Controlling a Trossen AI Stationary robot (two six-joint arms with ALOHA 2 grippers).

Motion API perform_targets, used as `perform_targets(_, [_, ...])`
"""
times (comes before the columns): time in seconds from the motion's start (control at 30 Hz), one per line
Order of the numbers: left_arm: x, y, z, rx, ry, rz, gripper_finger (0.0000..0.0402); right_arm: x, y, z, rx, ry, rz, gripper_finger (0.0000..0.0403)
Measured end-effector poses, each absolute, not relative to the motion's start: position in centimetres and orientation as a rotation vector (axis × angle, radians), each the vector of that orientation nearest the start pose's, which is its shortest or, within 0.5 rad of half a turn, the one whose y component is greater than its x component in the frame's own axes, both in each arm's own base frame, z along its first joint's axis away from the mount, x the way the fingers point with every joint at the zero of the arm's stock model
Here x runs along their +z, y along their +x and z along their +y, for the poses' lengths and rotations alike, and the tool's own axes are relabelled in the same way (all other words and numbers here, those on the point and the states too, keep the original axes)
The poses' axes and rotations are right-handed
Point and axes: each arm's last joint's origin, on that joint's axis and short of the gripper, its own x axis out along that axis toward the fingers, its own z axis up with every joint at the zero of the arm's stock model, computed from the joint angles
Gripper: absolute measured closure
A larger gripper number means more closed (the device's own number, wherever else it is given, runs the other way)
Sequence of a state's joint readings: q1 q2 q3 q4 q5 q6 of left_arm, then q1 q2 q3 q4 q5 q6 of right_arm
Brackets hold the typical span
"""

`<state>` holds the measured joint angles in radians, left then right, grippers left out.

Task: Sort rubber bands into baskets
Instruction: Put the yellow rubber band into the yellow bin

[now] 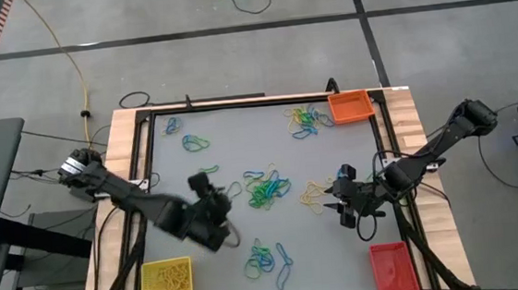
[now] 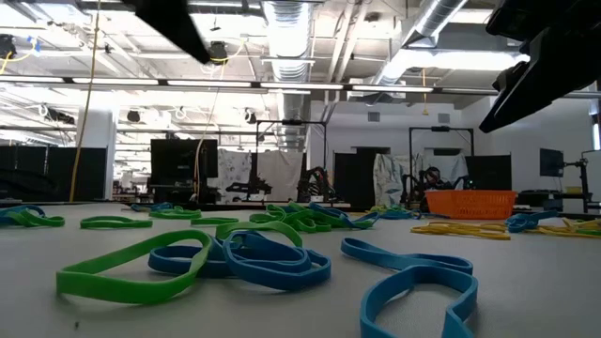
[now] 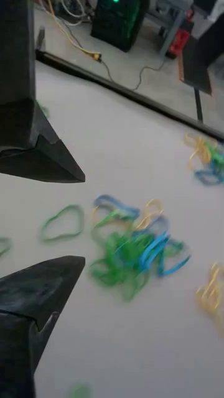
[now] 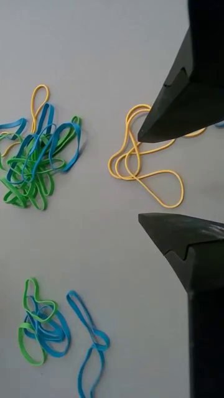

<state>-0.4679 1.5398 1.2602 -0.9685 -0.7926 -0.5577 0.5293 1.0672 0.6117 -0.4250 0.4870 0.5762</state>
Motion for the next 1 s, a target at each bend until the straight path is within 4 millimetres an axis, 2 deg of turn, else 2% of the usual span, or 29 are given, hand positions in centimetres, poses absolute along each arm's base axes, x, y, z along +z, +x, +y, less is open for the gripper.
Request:
perform_targets(0.17, [27.8,29.2,-7.8,0.590,0.230,0.844,0.0209,20.9,17.8,8.9,-0.179,0.119,0.743,0.0179])
perform_targets(0.37, [28.0,30.5,-3.6,0.648,0.235,0.869,0.0209,20.9,17.8,8.9,-0.179,0.119,0.743,0.0179])
perform_targets(0.67, [27.9,30.8,2.1,0.720,0.219,0.955,0.0209,20.9,17.8,8.9,-0.179,0.119,0.744,0.0179])
perform_targets(1.0, [28.1,30.4,8.5,0.751,0.144,0.973,0.0209,20.9,17.8,8.9,-0.179,0.119,0.743,0.0179])
